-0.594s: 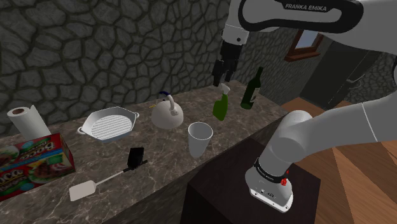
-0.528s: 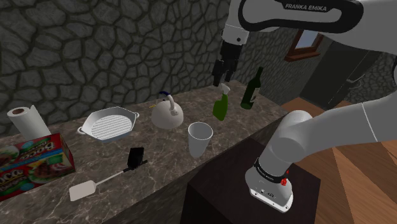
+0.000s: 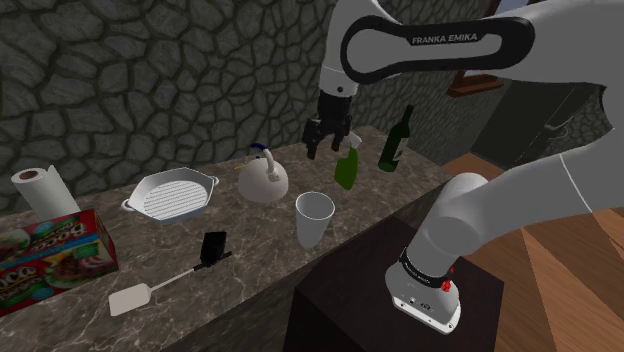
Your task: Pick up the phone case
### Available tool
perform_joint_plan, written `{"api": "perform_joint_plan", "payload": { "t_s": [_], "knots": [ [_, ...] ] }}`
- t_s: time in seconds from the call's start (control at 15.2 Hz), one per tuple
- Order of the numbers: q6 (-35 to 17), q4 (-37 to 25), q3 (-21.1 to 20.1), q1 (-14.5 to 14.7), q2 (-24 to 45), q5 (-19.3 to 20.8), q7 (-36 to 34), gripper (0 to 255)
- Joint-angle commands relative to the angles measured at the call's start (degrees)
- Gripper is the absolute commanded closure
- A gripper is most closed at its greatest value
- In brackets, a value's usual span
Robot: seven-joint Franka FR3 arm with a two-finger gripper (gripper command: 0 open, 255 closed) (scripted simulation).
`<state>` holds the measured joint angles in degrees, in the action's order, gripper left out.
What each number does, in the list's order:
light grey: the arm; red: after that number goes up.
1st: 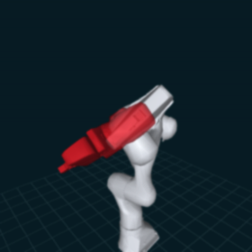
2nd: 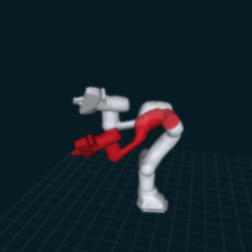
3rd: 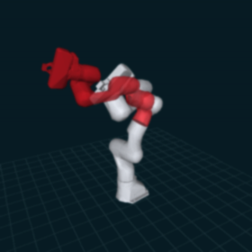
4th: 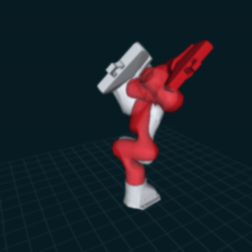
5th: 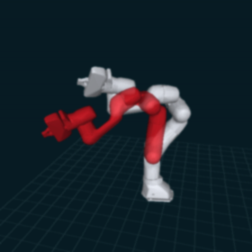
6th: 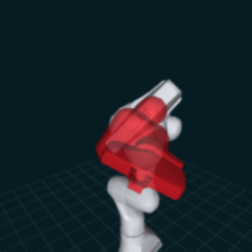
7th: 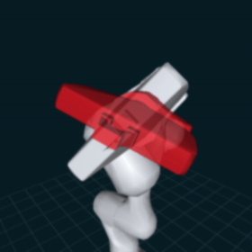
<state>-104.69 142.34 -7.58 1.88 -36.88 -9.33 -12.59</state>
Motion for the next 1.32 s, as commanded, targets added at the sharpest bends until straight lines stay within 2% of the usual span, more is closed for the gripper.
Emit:
{"api": "perform_joint_plan", "payload": {
  "t_s": [0.0, 0.33, 0.66, 0.92, 1.25],
  "knots": [
    [-3.38, 1.3, -2.42, 0.37, 2.0, -1.4, -3.74, 0],
    [-11.06, 1.06, -8.32, 0.85, 9.82, -3.74, -12.83, 0],
    [-18.55, -1.49, -13.8, 0.66, 19.83, -3.79, -22.45, 0],
    [-23.94, -5.08, -17.44, 0.29, 29.08, -1.36, -31.01, 0],
    [-29.13, -11.43, -19.59, 1.11, 41.69, 4.89, -42.89, 0]
  ]
}}
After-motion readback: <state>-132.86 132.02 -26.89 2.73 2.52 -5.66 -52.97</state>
